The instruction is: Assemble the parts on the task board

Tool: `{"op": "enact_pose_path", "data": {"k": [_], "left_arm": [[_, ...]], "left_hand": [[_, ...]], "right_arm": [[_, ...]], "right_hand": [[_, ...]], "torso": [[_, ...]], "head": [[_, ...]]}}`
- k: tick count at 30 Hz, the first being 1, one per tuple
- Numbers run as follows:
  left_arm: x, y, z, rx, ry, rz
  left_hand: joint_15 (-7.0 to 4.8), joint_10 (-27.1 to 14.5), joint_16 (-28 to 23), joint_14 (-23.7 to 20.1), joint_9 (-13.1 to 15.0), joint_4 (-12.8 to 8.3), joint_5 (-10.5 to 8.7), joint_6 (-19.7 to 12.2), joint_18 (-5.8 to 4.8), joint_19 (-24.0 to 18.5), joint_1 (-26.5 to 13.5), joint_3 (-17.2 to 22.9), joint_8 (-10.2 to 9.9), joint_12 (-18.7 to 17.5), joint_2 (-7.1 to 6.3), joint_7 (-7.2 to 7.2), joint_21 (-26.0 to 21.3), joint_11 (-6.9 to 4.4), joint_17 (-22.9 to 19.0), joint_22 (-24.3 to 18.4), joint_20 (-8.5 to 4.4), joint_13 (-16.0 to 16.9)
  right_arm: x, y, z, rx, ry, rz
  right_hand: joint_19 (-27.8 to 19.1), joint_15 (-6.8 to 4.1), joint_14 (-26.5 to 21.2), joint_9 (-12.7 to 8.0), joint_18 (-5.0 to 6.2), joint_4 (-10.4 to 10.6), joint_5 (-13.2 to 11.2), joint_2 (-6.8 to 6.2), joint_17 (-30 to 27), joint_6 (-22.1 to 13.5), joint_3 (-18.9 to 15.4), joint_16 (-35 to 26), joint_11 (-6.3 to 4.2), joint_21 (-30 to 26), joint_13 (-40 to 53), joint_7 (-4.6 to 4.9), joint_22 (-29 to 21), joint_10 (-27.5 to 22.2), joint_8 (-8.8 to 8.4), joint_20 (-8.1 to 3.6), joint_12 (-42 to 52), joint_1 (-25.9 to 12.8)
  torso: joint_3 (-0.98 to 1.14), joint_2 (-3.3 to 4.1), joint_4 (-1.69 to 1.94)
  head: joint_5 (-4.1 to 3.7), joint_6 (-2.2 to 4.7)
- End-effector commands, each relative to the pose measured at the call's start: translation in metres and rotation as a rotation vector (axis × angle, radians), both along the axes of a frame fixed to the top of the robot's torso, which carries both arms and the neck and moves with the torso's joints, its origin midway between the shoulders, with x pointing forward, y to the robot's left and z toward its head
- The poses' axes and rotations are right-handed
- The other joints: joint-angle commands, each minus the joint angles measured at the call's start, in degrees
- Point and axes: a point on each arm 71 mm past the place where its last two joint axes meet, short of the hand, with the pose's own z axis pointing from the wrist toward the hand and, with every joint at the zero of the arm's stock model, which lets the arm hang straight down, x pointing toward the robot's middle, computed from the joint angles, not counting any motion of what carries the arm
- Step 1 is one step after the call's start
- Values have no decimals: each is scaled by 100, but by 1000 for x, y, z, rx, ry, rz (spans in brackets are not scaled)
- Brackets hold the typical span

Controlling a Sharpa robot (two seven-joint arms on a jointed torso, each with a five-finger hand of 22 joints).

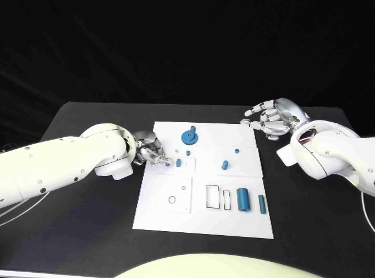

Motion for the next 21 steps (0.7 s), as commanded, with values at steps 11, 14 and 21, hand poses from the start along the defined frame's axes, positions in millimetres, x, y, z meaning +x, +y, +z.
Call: {"op": "enact_pose_path", "data": {"k": [11,14,21], "left_arm": [[-1,-3,-2,10,27,-23],[-1,-3,-3,10,28,-24],[0,-5,-3,6,32,-26]], "left_hand": [[-71,168,197,310,-26,-6,36,64,-74,112,155,80,66,115,38,-65,82,-32,510,93,-19,137],[-91,198,215,321,-61,-10,35,78,-79,128,304,200,64,113,85,-87,98,-54,539,119,-38,153],[-107,228,233,330,-114,-18,33,96,-84,139,520,425,61,93,94,-105,110,-72,573,145,-58,158]], "right_arm": [[0,0,0,1,-8,5],[0,0,0,1,-8,5],[0,0,0,1,-8,5]], "right_hand": [[-29,-27,368,-5,96,-10,21,-5,503,31,28,-17,-13,-21,2,-3,4,-23,6,-13,-10,-52],[-29,-27,368,-5,96,-10,21,-5,503,31,28,-17,-13,-21,2,-3,4,-23,6,-13,-10,-52],[-29,-27,368,-5,96,-10,21,-5,503,31,28,-17,-13,-21,2,-3,4,-23,6,-13,-10,-52]], "torso": [[1,-2,-1],[1,-1,-1],[1,-3,-1]], "head": [[-5,-15],[-7,-23],[-12,-35]]}}
